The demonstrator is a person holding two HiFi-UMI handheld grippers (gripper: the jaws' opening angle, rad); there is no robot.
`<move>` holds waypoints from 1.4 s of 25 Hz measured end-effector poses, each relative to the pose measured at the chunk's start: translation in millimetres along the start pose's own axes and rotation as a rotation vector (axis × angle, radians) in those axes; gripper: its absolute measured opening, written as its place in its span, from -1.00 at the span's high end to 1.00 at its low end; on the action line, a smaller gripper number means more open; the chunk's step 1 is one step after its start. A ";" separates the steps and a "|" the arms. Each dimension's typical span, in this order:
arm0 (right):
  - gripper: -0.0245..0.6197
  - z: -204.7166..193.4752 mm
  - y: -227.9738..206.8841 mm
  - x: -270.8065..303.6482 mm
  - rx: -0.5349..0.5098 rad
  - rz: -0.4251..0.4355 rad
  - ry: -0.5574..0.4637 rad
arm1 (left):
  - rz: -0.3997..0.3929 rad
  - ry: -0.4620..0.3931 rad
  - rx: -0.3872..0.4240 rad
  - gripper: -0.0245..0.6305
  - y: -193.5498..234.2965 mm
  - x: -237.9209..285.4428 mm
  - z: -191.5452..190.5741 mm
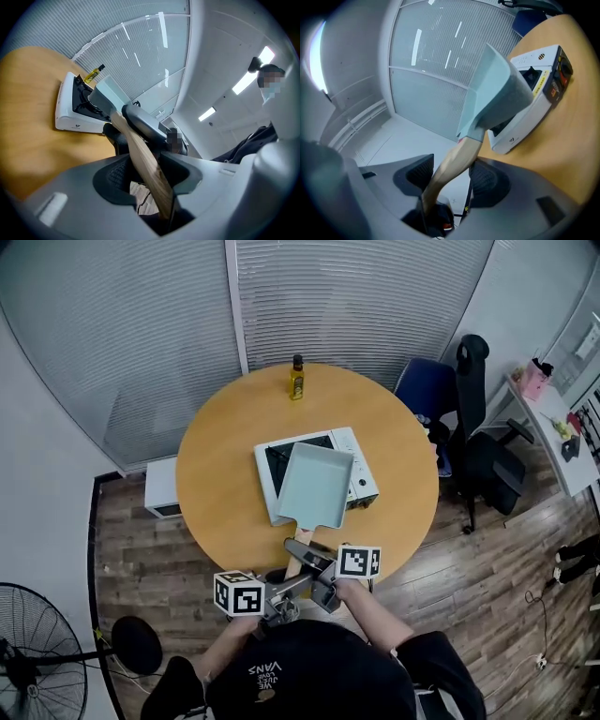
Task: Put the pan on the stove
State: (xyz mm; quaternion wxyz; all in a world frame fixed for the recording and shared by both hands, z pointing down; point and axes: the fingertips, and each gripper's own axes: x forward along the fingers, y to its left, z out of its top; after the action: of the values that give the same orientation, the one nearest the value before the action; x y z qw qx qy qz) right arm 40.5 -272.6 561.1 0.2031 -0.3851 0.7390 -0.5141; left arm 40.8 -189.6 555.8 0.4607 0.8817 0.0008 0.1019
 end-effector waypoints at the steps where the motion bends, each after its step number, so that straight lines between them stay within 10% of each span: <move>1: 0.25 4.2 -2.3 3.8 -0.001 -0.002 -0.002 | -0.003 0.003 0.000 0.40 3.9 0.7 4.4; 35: 0.24 67.3 -77.5 12.6 0.059 0.145 0.415 | 0.280 -0.303 -0.149 0.39 64.6 100.2 55.2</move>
State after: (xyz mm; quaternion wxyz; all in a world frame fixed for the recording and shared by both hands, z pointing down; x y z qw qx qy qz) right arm 107.5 -336.5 607.1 0.0946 -0.2107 0.7753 -0.5879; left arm 142.9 -262.0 595.7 0.5009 0.8419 -0.1986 0.0310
